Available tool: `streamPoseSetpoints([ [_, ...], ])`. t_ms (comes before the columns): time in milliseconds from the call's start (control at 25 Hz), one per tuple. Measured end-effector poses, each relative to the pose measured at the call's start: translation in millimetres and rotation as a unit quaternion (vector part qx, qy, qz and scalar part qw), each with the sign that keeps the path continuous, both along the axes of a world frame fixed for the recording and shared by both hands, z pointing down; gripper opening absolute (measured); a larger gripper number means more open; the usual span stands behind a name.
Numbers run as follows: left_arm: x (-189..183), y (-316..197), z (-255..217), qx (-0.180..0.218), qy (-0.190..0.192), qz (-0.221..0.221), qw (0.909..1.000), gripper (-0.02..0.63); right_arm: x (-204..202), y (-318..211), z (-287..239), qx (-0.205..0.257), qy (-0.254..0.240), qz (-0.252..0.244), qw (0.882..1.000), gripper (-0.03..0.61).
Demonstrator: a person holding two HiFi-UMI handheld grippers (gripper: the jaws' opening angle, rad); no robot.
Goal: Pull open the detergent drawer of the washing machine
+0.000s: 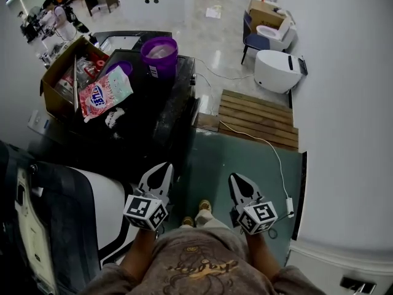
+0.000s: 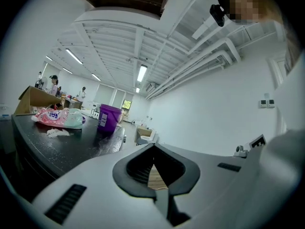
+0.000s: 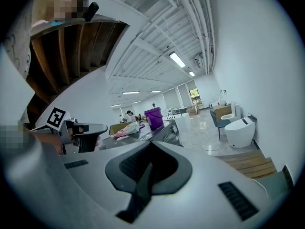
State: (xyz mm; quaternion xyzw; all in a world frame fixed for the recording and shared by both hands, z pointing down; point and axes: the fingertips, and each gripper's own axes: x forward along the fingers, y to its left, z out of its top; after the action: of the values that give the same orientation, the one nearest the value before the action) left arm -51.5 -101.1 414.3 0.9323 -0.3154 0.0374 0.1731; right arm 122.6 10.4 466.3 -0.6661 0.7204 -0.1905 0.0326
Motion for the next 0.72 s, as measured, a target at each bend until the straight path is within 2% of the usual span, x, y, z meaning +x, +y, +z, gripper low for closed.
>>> streamPoseSetpoints([
  [200, 5, -11, 3, -0.001, -0.002, -0.014, 0.9999, 0.021, 7, -19, 2, 0.010, -0.020, -0.017, 1.000, 0.033],
  [400, 6, -20, 0, 0.000, -0.004, -0.031, 0.9995, 0.021, 9, -40, 6, 0.013, -0.078, -0.049, 0.996, 0.171],
  [520, 5, -24, 1, 0.003, -0.010, -0.042, 0.9991, 0.021, 2, -54, 16, -0.002, -0.089, -0.083, 0.993, 0.260],
  [720, -2, -28, 7, 0.000, -0.022, -0.071, 0.9973, 0.021, -19, -78, 33, -0.010, -0.125, -0.155, 0.980, 0.380],
])
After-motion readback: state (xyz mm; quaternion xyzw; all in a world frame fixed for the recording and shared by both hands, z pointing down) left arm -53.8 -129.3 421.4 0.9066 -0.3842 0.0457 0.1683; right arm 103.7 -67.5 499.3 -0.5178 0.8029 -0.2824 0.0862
